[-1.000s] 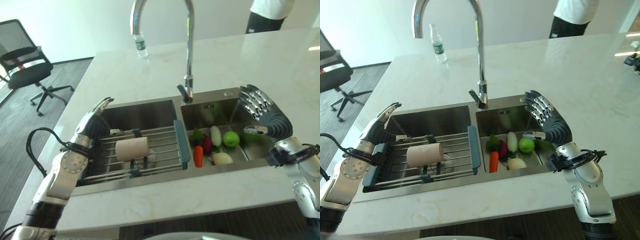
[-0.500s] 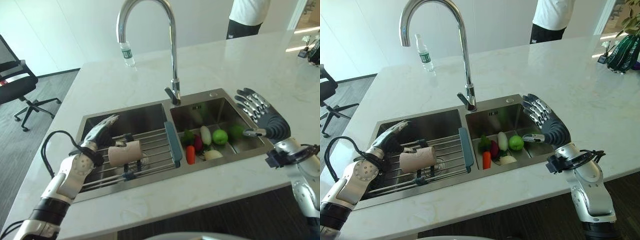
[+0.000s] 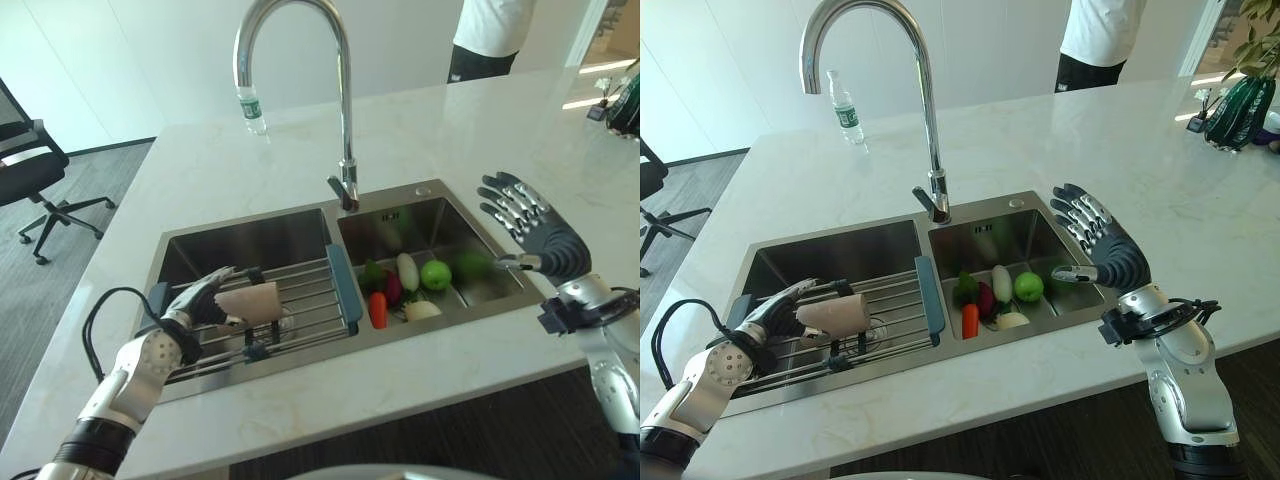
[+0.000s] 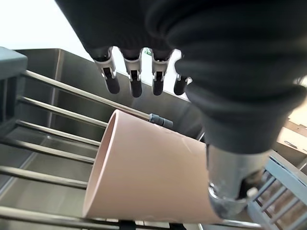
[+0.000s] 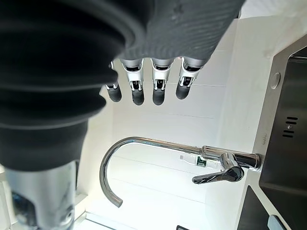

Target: Place the dishes in the dishwasher.

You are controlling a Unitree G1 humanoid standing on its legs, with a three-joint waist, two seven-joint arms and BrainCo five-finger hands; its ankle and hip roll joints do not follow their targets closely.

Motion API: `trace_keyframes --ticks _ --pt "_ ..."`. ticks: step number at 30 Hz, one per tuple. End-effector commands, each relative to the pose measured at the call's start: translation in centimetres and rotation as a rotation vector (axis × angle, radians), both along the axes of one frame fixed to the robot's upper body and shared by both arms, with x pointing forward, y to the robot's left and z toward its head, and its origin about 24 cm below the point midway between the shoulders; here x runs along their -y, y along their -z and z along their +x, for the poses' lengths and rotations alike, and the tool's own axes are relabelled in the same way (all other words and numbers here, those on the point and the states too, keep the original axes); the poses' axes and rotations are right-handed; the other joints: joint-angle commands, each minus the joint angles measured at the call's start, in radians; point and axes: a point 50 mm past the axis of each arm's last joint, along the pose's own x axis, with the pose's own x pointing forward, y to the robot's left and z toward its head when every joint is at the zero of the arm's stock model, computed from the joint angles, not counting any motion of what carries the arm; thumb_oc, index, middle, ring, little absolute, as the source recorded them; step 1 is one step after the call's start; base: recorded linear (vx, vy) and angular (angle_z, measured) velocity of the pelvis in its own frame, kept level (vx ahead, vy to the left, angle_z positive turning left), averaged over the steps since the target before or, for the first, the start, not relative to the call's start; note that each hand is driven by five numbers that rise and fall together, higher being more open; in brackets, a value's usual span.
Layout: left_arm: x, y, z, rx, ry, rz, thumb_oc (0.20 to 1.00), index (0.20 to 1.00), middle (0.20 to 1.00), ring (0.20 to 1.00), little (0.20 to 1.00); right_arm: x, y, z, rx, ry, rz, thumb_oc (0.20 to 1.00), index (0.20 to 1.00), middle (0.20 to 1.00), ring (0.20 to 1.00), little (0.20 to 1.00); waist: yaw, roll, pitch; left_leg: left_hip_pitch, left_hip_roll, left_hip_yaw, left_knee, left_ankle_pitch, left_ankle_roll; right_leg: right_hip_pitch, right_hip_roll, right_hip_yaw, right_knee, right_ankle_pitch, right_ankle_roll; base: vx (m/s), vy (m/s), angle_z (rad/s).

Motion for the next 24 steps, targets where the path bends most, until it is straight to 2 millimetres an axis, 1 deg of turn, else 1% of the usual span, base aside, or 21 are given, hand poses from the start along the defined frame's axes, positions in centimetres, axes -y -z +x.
trace_keyframes --ticks 1,5,8,9,14,17,20,24 --pt "-0.9 -3.5 2.0 0.118 0.006 0.061 1.000 1.000 1.000 1.000 1.000 0.2 -3.3 -0.2 0.170 -0.006 -0.007 1.000 1.000 1.000 1.000 1.000 0.003 -0.010 0.027 0.040 0.069 0.033 0.012 -0.061 -0.020 0.040 -0.040 -0.035 0.001 -0.066 0.034 0.00 0.000 0.00" --pt "-0.9 -2.9 1.9 0.100 0.004 0.066 1.000 1.000 1.000 1.000 1.000 0.2 -3.3 -0.2 0.170 -0.005 -0.004 1.000 1.000 1.000 1.000 1.000 0.000 -0.012 0.028 0.041 0.068 0.034 0.012 -0.062 -0.021 0.041 -0.039 -0.031 0.001 -0.066 0.034 0.01 -0.001 0.00" --pt "-0.8 -2.6 2.3 0.089 -0.009 0.066 1.000 1.000 1.000 1.000 1.000 0.0 -3.3 -0.1 0.169 -0.010 -0.004 1.000 1.000 1.000 1.000 1.000 -0.004 -0.011 0.029 0.043 0.068 0.035 0.012 -0.063 -0.020 0.042 -0.040 -0.032 0.001 -0.065 0.035 0.01 0.000 0.00" --pt "-0.8 -2.1 2.4 0.067 -0.021 0.040 1.000 1.000 1.000 1.000 1.000 -0.1 -3.2 0.0 0.167 -0.014 -0.006 1.000 1.000 1.000 1.000 1.000 -0.007 -0.010 0.028 0.045 0.067 0.036 0.012 -0.063 -0.020 0.042 -0.040 -0.030 0.001 -0.064 0.036 0.04 0.002 0.00" --pt "-1.0 -0.4 2.5 0.004 -0.048 0.066 1.000 1.000 1.000 1.000 1.000 -0.2 -3.2 0.1 0.156 -0.020 -0.015 1.000 1.000 1.000 1.000 1.000 -0.018 -0.010 0.023 0.050 0.066 0.038 0.012 -0.066 -0.017 0.042 -0.036 -0.018 0.001 -0.067 0.033 0.05 0.008 0.00" --pt "-1.2 0.7 2.5 -0.045 -0.083 0.020 1.000 1.000 1.000 1.000 1.000 -0.3 -3.2 0.2 0.153 -0.030 -0.015 1.000 1.000 1.000 1.000 1.000 -0.027 -0.010 0.022 0.053 0.065 0.041 0.012 -0.068 -0.016 0.040 -0.034 -0.011 0.001 -0.066 0.032 0.05 0.009 -0.07" --pt "-1.4 1.7 2.4 -0.081 -0.104 0.035 1.000 1.000 1.000 1.000 1.000 -0.4 -3.2 0.2 0.145 -0.040 -0.018 1.000 1.000 1.000 1.000 1.000 -0.034 -0.009 0.020 0.056 0.062 0.044 0.012 -0.071 -0.013 0.038 -0.033 -0.003 0.001 -0.066 0.033 0.05 0.005 -0.10" --pt "-1.8 2.2 2.3 -0.122 -0.119 0.059 1.000 1.000 1.000 1.000 1.000 -0.4 -3.2 0.2 0.144 -0.048 -0.020 1.000 1.000 1.000 1.000 1.000 -0.041 -0.008 0.021 0.060 0.059 0.049 0.012 -0.073 -0.011 0.037 -0.032 0.004 0.001 -0.065 0.033 0.02 0.007 -0.01"
